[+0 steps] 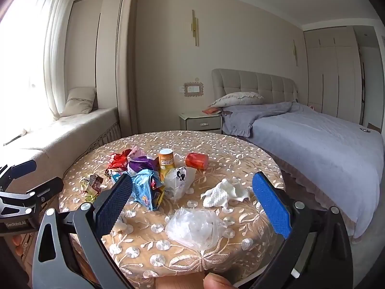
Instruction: Collect trash
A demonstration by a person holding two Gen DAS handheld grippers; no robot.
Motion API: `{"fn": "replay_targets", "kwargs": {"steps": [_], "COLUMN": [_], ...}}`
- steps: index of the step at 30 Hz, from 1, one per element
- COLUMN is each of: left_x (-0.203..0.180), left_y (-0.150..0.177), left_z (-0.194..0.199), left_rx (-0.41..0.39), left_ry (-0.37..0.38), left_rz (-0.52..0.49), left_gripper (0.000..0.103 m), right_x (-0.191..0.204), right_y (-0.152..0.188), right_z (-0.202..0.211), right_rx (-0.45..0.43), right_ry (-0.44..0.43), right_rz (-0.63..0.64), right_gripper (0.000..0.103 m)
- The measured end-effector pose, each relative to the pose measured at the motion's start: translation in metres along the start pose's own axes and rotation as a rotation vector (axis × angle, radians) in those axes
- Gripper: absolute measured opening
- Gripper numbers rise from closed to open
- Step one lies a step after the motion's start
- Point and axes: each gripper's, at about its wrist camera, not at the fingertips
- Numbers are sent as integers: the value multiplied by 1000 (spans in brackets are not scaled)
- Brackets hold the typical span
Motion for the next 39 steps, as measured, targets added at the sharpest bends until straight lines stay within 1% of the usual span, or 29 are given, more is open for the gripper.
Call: {"fn": "replay_targets", "kwargs": {"steps": [28, 39], "left_x": [-4, -5], "left_y": [-3, -12], "left_z": [0, -8], "left_rx": [4, 19], "left_ry": [-7, -15], "left_rz": [-4, -3], "left_gripper": [98, 98], "right_x": [3, -1], "right_y": [2, 0], "right_z": [0, -14], "right_rx": [8, 11], "right_ry": [-7, -22], "right_rz": [4, 14], "right_gripper": [99, 99]}}
Point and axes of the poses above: each gripper's, at about its wrist camera, not at the fingertips, and z roughly against the way its jaws point, x to its left, y to its underside, and after that the axes turned 9 degrees about x, right-handed
